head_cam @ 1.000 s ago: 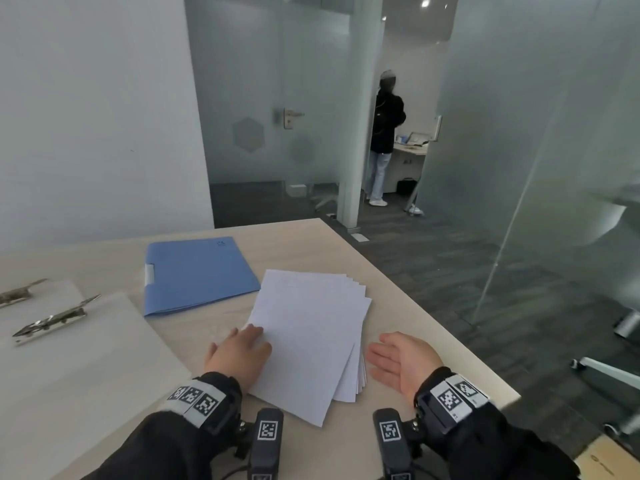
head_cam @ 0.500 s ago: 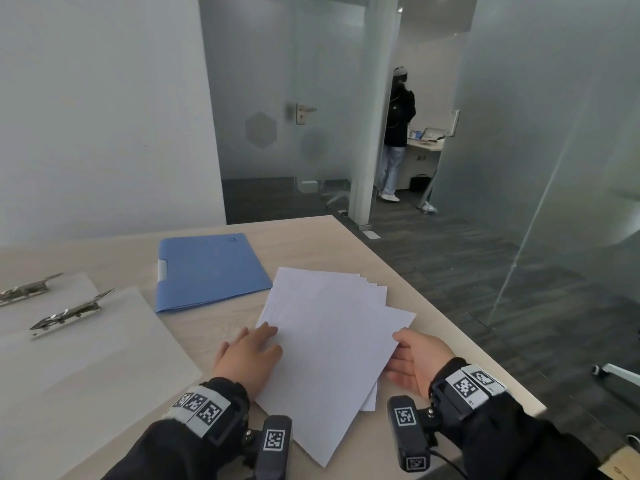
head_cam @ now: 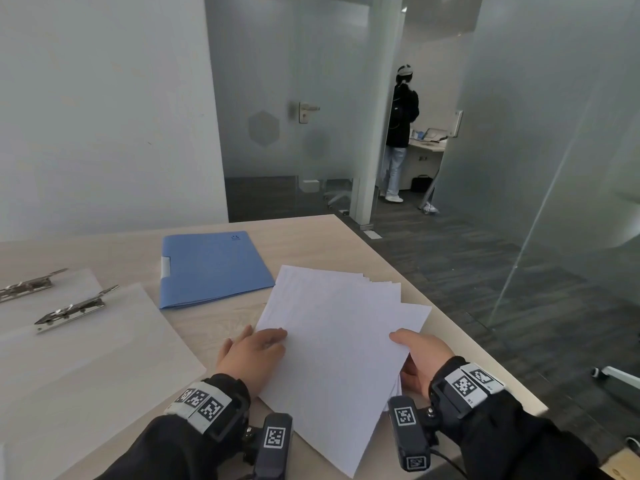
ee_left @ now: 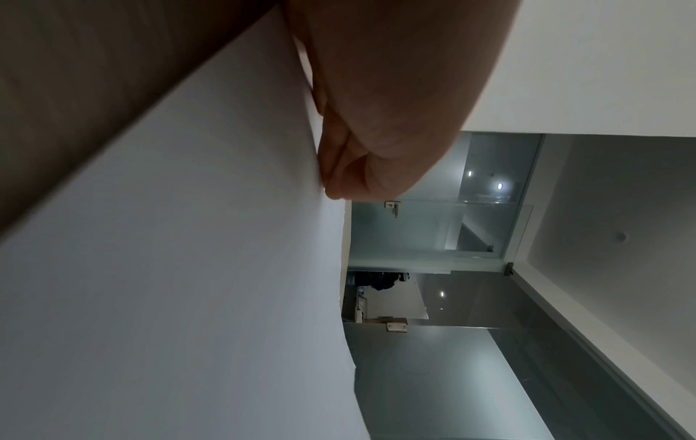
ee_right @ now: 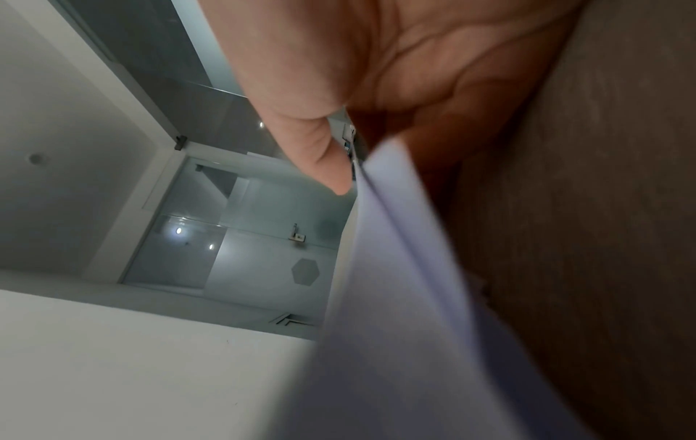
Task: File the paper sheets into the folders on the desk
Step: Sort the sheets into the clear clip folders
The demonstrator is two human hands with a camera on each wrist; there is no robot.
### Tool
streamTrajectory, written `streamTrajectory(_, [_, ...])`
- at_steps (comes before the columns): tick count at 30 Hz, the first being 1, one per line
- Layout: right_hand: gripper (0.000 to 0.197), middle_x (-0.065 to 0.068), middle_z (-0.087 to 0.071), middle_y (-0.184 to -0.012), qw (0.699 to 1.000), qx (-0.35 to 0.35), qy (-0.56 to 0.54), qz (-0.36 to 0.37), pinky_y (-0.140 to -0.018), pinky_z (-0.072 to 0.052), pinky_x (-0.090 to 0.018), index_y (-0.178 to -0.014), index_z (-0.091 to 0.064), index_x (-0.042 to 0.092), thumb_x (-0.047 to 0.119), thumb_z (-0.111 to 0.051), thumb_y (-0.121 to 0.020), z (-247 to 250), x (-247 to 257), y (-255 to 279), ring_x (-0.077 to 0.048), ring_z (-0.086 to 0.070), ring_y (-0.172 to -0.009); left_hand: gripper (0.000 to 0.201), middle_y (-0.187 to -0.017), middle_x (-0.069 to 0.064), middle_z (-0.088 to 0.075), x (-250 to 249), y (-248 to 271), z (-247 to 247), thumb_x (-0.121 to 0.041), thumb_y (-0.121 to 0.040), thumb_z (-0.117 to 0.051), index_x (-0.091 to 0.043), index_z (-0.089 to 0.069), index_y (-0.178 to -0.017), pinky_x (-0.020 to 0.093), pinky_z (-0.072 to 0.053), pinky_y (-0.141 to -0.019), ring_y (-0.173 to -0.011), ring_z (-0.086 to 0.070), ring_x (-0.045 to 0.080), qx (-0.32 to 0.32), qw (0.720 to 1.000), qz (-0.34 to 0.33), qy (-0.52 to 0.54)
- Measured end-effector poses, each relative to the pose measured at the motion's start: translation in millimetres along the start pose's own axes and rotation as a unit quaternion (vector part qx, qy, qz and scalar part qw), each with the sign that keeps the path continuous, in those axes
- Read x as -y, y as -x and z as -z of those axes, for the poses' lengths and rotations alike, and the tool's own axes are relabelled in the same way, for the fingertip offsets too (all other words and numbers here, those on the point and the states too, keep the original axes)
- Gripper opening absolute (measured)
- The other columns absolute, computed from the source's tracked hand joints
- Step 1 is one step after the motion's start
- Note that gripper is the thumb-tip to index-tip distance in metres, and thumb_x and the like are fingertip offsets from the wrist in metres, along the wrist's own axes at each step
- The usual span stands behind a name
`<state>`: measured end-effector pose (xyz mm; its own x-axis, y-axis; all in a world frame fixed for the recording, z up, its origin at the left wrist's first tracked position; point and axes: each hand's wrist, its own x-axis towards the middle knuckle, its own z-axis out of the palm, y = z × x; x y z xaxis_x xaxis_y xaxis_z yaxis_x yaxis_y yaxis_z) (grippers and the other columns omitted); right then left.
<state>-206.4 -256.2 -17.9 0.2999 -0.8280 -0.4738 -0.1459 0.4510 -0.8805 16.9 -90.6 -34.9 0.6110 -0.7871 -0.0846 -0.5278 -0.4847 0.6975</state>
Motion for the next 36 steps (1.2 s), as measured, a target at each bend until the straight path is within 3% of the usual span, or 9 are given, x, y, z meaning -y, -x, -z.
streamTrajectory(5, [0.012, -0.008, -0.074, -0.09, 0.998, -0.016, 0.062, -0.001, -0.054, -0.039, -0.023, -0.089, -0.068, 0.015, 0.027, -0.067, -0.084, -3, -1, -4, -0.026, -0.063, -0.08, 0.041, -0.15, -0.021, -0.039, 2, 0, 0, -0.036, -0.092, -0.043, -0.047, -0.048, -0.131, 0.037, 0.009, -0.121, -0.148, -0.009, 0.003, 0.004, 1.0, -0.007, -0.009])
streamTrajectory(11, [0.011, -0.018, -0.074, -0.094, 0.996, 0.017, 0.086, 0.031, -0.083, -0.05, -0.039, -0.089, -0.071, 0.001, 0.01, -0.065, -0.089, -2, 3, -6, -0.035, -0.068, -0.09, 0.034, -0.146, -0.017, -0.045, -1, 3, 1, -0.03, -0.092, -0.043, -0.053, -0.056, -0.114, 0.034, 0.012, -0.119, -0.148, -0.008, 0.002, 0.001, 0.999, -0.003, 0.036])
streamTrajectory(14, [0.009, -0.02, -0.072, -0.096, 0.993, 0.015, 0.11, 0.038, -0.074, -0.05, -0.034, -0.087, -0.071, -0.001, 0.003, -0.063, -0.088, -2, 3, -9, -0.035, -0.067, -0.085, 0.034, -0.148, -0.022, -0.04, 2, 3, 1, -0.032, -0.092, -0.045, -0.055, -0.05, -0.116, 0.034, 0.01, -0.12, -0.147, -0.01, 0.0, -0.002, 0.999, -0.009, 0.035])
streamTrajectory(17, [0.009, -0.022, -0.073, -0.102, 0.993, 0.008, 0.11, 0.041, -0.079, -0.049, -0.037, -0.085, -0.071, -0.001, 0.003, -0.063, -0.087, 0, 1, -14, -0.04, -0.068, -0.097, 0.036, -0.147, -0.022, -0.043, 2, 3, 1, -0.035, -0.091, -0.046, -0.051, -0.05, -0.123, 0.035, 0.01, -0.12, -0.147, -0.01, -0.001, 0.002, 1.0, -0.004, 0.03])
streamTrajectory(24, [0.01, -0.015, -0.071, -0.092, 0.985, 0.025, 0.158, 0.066, -0.067, -0.046, -0.029, -0.088, -0.068, 0.001, 0.007, -0.06, -0.089, -2, 3, -8, -0.031, -0.066, -0.083, 0.03, -0.14, -0.019, -0.049, -1, 8, 4, -0.03, -0.091, -0.046, -0.056, -0.053, -0.102, 0.034, 0.013, -0.12, -0.147, -0.009, -0.001, 0.013, 0.997, -0.004, 0.072])
streamTrajectory(29, [0.011, -0.021, -0.073, -0.098, 0.979, 0.021, 0.169, 0.11, -0.073, -0.049, -0.032, -0.089, -0.071, 0.001, 0.005, -0.06, -0.087, -3, 3, -2, -0.034, -0.068, -0.087, 0.03, -0.151, -0.018, -0.038, 1, 7, 7, -0.034, -0.093, -0.048, -0.051, -0.048, -0.117, 0.035, 0.01, -0.121, -0.148, -0.012, 0.003, 0.02, 0.998, -0.015, 0.059])
streamTrajectory(31, [0.013, -0.017, -0.074, -0.092, 0.979, 0.016, 0.156, 0.132, -0.078, -0.052, -0.037, -0.082, -0.071, 0.007, 0.004, -0.06, -0.087, 0, 4, 3, -0.035, -0.069, -0.087, 0.036, -0.15, -0.016, -0.037, -3, 9, 10, -0.033, -0.094, -0.048, -0.046, -0.047, -0.127, 0.036, 0.005, -0.122, -0.147, -0.017, 0.009, 0.016, 0.999, -0.007, 0.05])
streamTrajectory(33, [0.015, -0.013, -0.077, -0.091, 0.978, 0.018, 0.139, 0.152, -0.083, -0.055, -0.043, -0.084, -0.074, 0.01, 0.005, -0.061, -0.087, 3, 6, 12, -0.036, -0.072, -0.088, 0.041, -0.146, -0.011, -0.043, -8, 11, 13, -0.032, -0.091, -0.051, -0.041, -0.048, -0.131, 0.04, -0.012, -0.121, -0.139, -0.033, 0.019, 0.012, 0.996, 0.018, 0.083])
streamTrajectory(36, [0.017, -0.003, -0.079, -0.086, 0.976, 0.041, 0.106, 0.188, -0.079, -0.058, -0.039, -0.088, -0.075, 0.014, 0.006, -0.06, -0.092, 9, 12, 27, -0.027, -0.074, -0.086, 0.046, -0.14, -0.001, -0.052, -12, 11, 18, -0.024, -0.09, -0.058, -0.03, -0.049, -0.135, 0.036, -0.042, -0.098, -0.115, -0.052, 0.021, -0.028, 0.983, 0.017, 0.182])
